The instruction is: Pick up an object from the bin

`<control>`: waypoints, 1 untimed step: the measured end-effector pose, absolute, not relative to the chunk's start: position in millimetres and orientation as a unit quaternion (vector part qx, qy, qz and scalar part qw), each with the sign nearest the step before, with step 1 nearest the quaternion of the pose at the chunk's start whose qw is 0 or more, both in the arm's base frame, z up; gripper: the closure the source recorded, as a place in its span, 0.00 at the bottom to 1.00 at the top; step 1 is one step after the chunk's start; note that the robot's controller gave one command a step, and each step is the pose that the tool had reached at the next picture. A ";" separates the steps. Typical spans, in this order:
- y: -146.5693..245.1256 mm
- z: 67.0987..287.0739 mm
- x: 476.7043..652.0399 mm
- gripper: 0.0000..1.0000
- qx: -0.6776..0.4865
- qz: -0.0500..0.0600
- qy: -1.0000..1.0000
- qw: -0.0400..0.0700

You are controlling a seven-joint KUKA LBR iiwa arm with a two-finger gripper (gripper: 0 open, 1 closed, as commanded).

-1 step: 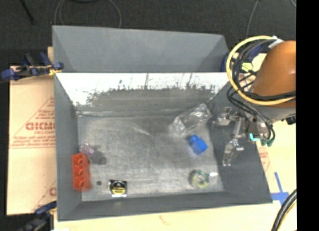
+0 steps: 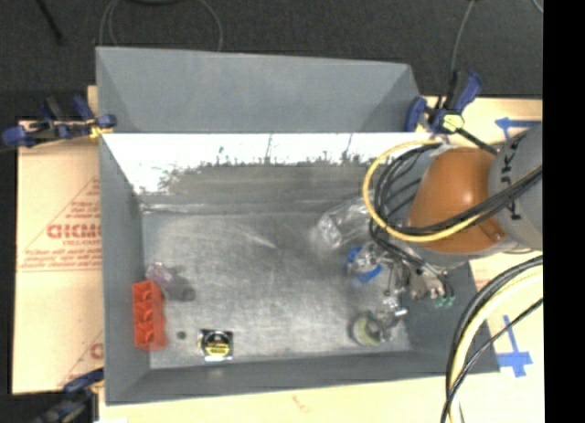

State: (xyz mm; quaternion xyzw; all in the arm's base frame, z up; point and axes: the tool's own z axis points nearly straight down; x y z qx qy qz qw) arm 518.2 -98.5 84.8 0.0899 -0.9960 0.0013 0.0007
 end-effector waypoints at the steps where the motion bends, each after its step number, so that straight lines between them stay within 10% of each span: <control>1: -104.8 84.4 506.1 0.00 0.205 0.002 -0.979 -0.004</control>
Offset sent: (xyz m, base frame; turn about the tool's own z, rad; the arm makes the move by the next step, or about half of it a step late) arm -0.0159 -0.0044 -0.0050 -0.2353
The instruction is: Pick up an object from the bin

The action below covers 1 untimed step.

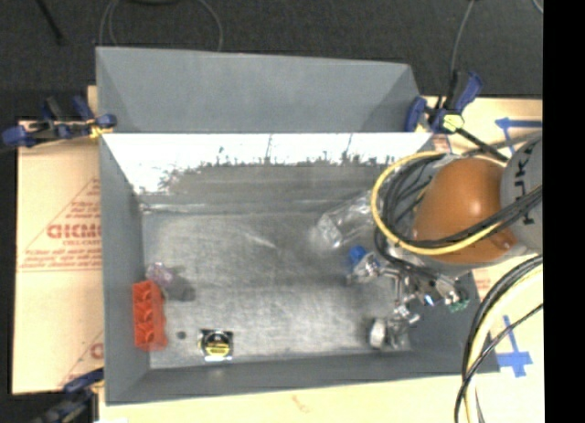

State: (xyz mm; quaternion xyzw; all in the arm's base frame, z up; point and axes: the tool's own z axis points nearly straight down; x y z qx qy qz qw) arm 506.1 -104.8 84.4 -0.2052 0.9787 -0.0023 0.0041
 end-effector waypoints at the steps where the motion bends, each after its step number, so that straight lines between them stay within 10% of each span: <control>1: -107.1 85.1 506.0 1.00 -0.206 -0.004 0.979 0.003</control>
Offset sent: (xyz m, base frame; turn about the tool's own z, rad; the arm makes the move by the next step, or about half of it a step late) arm 0.0000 0.0000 0.0000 0.0000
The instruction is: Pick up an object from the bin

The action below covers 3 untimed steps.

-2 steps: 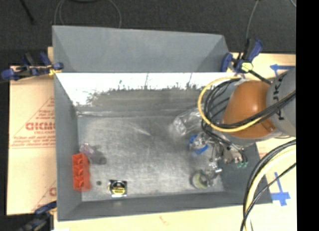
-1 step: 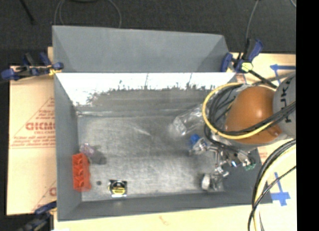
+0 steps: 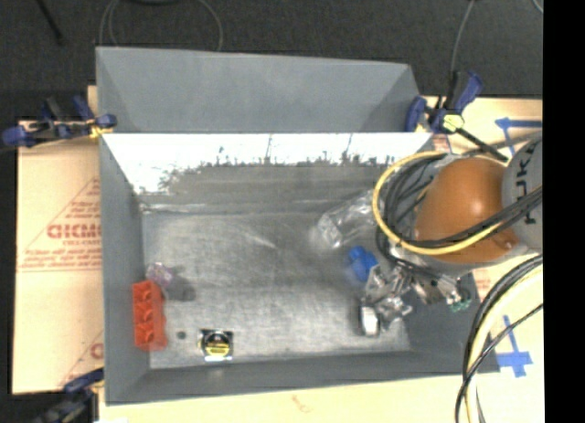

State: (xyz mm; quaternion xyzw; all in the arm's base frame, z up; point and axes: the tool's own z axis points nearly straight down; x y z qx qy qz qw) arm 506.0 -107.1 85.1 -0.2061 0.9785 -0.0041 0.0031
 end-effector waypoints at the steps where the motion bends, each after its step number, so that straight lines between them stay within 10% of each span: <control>1: -107.4 171.0 494.6 1.00 -0.197 -0.002 0.980 0.005; 2: -106.8 166.8 493.1 0.00 -0.198 -0.001 0.980 0.001; 3: -88.0 72.2 491.8 0.00 -0.234 -0.002 0.972 0.007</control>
Offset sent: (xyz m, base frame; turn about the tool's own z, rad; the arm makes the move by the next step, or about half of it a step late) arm -0.0137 0.0012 0.0815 0.0158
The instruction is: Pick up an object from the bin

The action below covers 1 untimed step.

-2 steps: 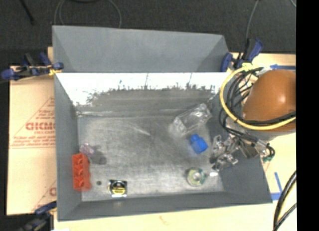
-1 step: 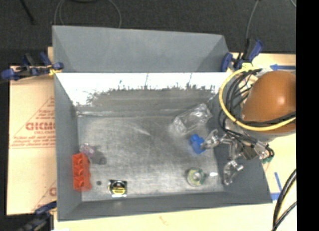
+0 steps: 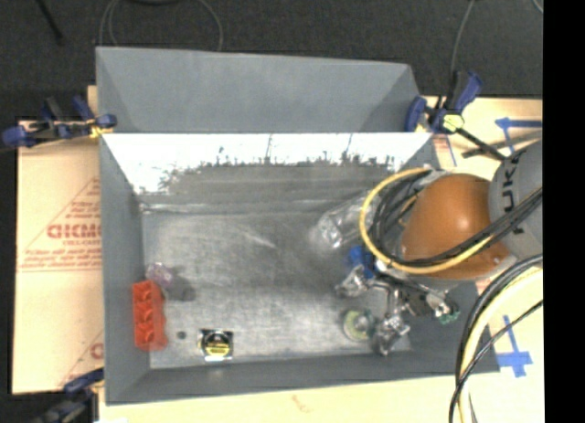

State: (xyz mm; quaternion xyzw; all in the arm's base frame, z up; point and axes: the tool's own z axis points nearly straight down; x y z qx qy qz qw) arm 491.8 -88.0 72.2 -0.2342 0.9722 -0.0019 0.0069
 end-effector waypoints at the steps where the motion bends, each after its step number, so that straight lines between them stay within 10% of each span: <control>1: -87.8 75.4 493.9 1.00 -0.235 -0.003 0.972 0.011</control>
Offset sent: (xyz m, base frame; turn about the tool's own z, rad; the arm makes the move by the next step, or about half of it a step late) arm 0.0000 0.0000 0.0000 0.0000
